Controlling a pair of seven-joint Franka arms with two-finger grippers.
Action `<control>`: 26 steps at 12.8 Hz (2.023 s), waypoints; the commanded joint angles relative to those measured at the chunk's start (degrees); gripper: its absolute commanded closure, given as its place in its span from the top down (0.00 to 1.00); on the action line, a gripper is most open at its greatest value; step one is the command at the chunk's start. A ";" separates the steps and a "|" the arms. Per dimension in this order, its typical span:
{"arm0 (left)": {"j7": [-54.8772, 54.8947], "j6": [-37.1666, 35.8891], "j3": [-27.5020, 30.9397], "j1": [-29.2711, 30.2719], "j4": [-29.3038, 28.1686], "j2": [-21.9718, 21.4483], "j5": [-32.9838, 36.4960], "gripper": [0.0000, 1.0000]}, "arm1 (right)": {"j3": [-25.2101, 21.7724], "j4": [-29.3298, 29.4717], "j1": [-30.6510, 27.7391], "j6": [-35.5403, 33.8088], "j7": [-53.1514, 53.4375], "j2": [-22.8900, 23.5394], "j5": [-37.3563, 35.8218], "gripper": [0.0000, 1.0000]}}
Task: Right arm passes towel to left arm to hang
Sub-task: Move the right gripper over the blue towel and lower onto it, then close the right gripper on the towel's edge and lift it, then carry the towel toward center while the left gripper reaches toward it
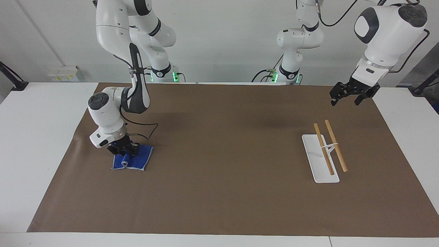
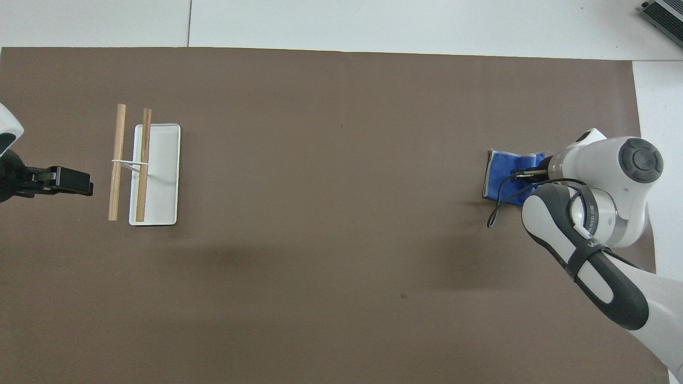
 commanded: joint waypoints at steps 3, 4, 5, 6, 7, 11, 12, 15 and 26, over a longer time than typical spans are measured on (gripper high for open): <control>0.74 0.96 0.40 1.12 -1.69 -1.54 0.61 1.00 | 0.46 -0.41 0.17 -0.04 -0.79 -2.24 0.32 0.00; 0.48 0.96 0.49 1.13 -1.69 -1.45 0.61 1.00 | 0.54 -0.32 0.61 -0.92 -0.79 -3.39 0.32 0.00; 0.30 0.18 0.49 1.13 -1.69 -1.54 0.61 1.00 | 0.55 -0.15 2.00 -2.23 -0.61 -4.35 0.41 0.00; 0.30 0.09 0.49 1.21 -1.69 -1.54 0.61 1.00 | 0.72 -0.06 2.71 -2.68 0.43 -5.41 0.41 0.00; 0.30 0.26 0.49 1.21 -1.69 -1.54 0.61 1.00 | 0.81 -0.06 4.03 -3.29 2.71 -6.81 0.59 0.00; 0.21 0.44 0.40 1.13 -1.17 -1.63 0.61 1.00 | 1.77 5.11 9.74 -9.52 12.99 -9.11 3.65 0.00; 0.30 0.09 0.40 0.95 -0.38 -1.54 0.61 1.00 | 2.04 6.43 10.88 -10.15 14.93 -9.20 5.66 0.00; 0.39 0.17 0.40 0.42 -0.20 -1.71 0.61 1.00 | 2.04 10.21 13.96 -12.60 21.95 -9.72 11.12 0.00; -0.31 -0.79 -0.04 0.95 -0.81 -2.33 -0.61 1.00 | 2.48 16.64 22.93 -8.75 41.47 -9.81 32.38 0.00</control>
